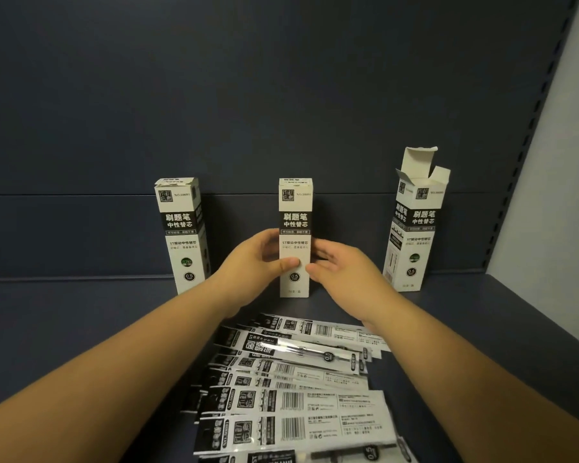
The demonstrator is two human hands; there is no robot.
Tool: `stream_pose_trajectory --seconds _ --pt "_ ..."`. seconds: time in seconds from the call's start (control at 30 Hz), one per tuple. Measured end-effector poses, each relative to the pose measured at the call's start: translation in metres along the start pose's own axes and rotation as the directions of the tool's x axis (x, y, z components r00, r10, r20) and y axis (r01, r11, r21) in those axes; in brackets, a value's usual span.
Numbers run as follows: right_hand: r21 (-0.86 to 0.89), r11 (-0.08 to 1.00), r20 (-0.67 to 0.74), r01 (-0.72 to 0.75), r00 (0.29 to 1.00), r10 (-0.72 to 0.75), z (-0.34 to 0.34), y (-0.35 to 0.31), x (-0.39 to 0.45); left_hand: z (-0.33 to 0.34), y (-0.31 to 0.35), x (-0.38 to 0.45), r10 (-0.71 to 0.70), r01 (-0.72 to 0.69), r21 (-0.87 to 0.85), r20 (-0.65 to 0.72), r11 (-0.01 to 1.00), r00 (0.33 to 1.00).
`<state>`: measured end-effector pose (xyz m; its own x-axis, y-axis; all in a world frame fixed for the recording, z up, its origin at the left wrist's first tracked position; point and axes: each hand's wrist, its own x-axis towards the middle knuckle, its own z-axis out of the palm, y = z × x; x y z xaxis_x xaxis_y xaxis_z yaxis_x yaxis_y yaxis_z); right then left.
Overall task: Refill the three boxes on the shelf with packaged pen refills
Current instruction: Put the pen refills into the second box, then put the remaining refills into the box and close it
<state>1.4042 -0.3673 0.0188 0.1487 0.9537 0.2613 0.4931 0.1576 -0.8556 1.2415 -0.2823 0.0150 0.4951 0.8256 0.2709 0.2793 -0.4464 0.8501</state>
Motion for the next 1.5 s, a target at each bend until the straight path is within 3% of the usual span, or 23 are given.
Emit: stream_pose_trajectory --seconds 0.23,0.43,0.53,0.6,0.67,0.73,0.83,0.97,1.13,1.3,1.5 --pt "0.013 1.000 0.040 -0.018 0.999 0.017 0.005 0.009 0.006 0.002 -0.008 0.000 0.002 -0.002 0.059 0.010 0.998 1.000" --pt "-0.035 0.997 0.001 -0.062 0.998 0.062 0.003 0.011 0.006 0.002 -0.009 0.001 -0.082 0.070 0.155 0.076 0.985 0.994" --pt "-0.106 0.992 -0.043 -0.070 0.997 0.066 -0.003 0.007 0.001 -0.001 -0.004 -0.003 -0.150 0.146 0.216 0.003 0.965 0.989" --pt "-0.192 0.980 -0.081 -0.052 0.996 0.037 -0.008 0.005 -0.005 -0.006 0.007 -0.007 -0.202 0.211 0.346 -0.062 0.914 0.977" --pt "-0.290 0.956 -0.109 -0.053 0.994 0.022 -0.016 0.001 -0.012 -0.009 0.021 -0.014 -0.249 0.232 0.508 -0.034 0.829 0.968" --pt "-0.364 0.929 -0.107 -0.070 0.994 0.033 -0.025 -0.005 -0.020 -0.010 0.035 -0.027 -0.267 0.194 0.648 0.016 0.737 0.963" --pt "-0.470 0.877 -0.065 -0.097 0.995 0.075 -0.043 -0.015 -0.038 -0.003 0.054 -0.049 -0.151 0.075 0.743 0.035 0.665 0.988" --pt "-0.567 0.813 -0.147 -0.132 0.987 0.057 -0.066 -0.016 -0.072 0.017 0.075 -0.072 0.069 -0.125 0.768 0.105 0.629 0.992" --pt "-0.640 0.728 -0.268 -0.248 0.959 0.091 -0.101 -0.005 -0.114 0.047 0.087 -0.076 0.128 -0.238 0.708 0.207 0.665 0.970" --pt "-0.666 0.647 -0.377 -0.370 0.916 0.136 -0.133 0.008 -0.146 0.074 0.091 -0.054 0.144 -0.265 0.668 0.232 0.696 0.962" --pt "-0.665 0.591 -0.429 -0.456 0.882 0.198 -0.153 0.018 -0.177 0.110 0.100 -0.019 0.107 -0.194 0.505 0.196 0.841 0.975"
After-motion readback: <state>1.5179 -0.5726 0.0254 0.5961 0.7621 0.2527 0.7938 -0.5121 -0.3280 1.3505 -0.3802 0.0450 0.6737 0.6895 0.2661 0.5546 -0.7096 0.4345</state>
